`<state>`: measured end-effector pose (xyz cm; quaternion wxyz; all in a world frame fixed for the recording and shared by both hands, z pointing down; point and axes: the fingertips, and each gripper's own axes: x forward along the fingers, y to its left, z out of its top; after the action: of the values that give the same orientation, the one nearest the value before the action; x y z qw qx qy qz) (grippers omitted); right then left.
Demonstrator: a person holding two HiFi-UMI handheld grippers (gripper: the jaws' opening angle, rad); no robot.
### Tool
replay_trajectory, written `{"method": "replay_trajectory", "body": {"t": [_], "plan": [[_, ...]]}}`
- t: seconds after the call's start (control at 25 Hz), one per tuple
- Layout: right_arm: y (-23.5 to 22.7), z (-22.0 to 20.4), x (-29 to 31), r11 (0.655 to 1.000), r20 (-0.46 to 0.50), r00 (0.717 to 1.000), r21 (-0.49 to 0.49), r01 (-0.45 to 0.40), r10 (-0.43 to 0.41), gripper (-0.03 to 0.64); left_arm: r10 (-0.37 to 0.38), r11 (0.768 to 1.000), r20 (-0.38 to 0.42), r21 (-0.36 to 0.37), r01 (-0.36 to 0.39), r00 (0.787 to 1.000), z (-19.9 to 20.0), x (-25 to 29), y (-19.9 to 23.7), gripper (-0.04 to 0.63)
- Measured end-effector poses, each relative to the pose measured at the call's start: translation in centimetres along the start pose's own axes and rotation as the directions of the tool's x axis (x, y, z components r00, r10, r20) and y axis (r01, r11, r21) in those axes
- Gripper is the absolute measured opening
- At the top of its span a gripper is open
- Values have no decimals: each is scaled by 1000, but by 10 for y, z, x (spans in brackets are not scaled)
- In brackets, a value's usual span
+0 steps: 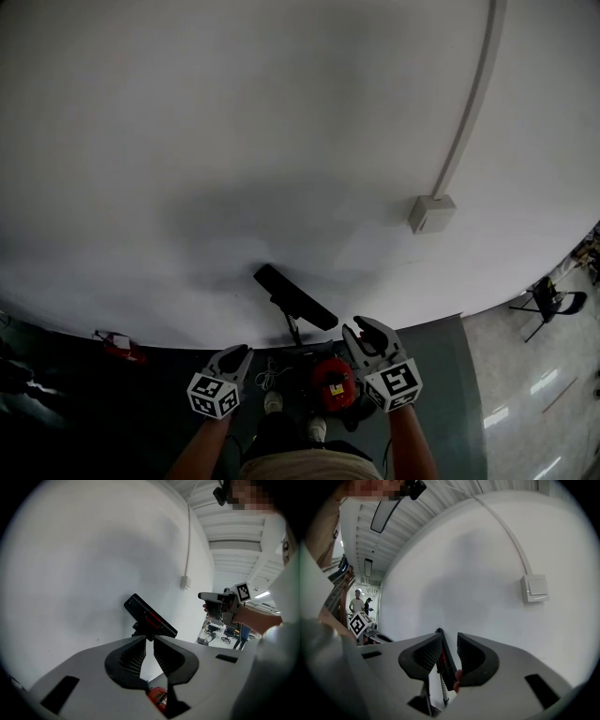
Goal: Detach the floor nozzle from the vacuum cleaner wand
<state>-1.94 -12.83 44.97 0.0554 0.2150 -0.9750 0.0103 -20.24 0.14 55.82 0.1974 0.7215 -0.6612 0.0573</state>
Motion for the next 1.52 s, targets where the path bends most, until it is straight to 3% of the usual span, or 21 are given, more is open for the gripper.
{"method": "replay_trajectory", "body": {"t": [0.24,0.48,0.96,1.16,1.52], "plan": [[15,-13,15,999,-84,996,-17,31,-33,91,-99,993,-67,50,103,993,-1,34,16,44],[22,-20,37,997,-141,987,-30,76,-79,91,-183,981,-99,52,188,978,-5,63,41,46],[25,-58,80,986,-246,955,-65,152,-163,166,-326,930,-211,104,353,921,-54,129,63,98],[19,-62,83,984,-255,952,-106,144,-167,184,-302,931,-259,125,342,918,-71,152,64,121],[7,-105,78,991,-284,950,-54,122,-132,244,-203,957,-303,141,255,931,-101,197,75,170]]}}
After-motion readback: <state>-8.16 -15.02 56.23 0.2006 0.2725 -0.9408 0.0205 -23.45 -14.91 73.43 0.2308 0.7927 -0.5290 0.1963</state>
